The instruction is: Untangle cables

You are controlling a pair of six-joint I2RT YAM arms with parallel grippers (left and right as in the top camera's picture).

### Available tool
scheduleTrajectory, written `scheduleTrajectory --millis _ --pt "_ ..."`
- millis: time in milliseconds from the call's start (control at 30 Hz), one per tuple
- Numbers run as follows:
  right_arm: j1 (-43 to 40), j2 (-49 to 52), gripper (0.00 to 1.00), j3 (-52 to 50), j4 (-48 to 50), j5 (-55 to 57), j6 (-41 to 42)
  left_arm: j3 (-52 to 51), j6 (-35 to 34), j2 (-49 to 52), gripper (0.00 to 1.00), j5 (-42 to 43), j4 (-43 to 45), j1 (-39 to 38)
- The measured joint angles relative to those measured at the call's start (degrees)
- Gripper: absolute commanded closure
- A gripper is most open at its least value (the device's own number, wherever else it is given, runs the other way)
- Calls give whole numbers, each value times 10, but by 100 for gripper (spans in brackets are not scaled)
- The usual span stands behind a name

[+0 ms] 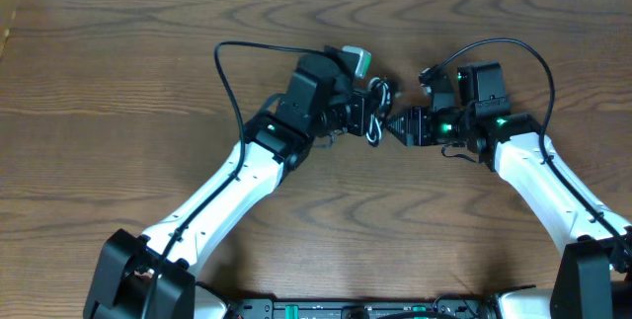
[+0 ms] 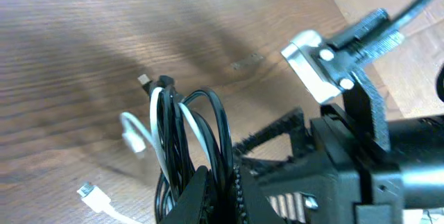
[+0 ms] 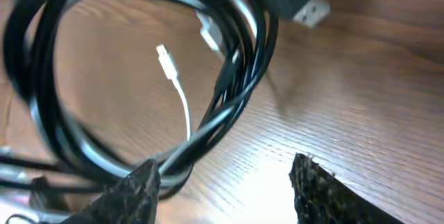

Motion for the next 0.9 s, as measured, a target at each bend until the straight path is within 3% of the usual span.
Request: scheduleTrajectory --millis 233,567,900 --pt "0 0 44 0 23 -59 -24 0 -9 0 93 21 15 21" --pt "0 0 46 0 43 -129 -78 0 -80 0 92 73 59 38" --pt "0 0 57 0 72 -163 -88 0 -123 0 93 94 68 38"
